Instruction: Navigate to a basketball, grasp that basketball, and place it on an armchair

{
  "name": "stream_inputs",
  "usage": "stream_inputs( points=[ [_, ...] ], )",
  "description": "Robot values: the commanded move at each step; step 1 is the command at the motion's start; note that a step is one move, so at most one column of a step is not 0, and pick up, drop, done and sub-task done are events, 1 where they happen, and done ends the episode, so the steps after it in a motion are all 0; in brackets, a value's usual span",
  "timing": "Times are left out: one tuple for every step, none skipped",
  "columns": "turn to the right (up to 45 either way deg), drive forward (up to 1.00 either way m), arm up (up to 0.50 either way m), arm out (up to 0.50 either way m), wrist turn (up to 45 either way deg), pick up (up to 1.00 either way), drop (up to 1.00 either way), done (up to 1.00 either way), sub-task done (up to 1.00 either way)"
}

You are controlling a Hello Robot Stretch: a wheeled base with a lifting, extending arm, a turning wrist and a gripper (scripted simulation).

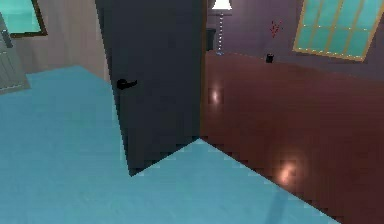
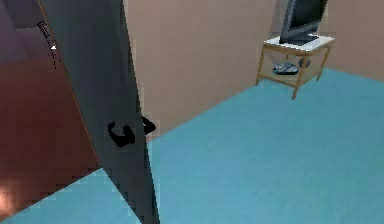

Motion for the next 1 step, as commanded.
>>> stream_inputs(
  points=[
    [18.0, 0.00, 0.00, 0.00, 0.0, 0.00, 0.00, 0.00, 0.00]
  ],
)
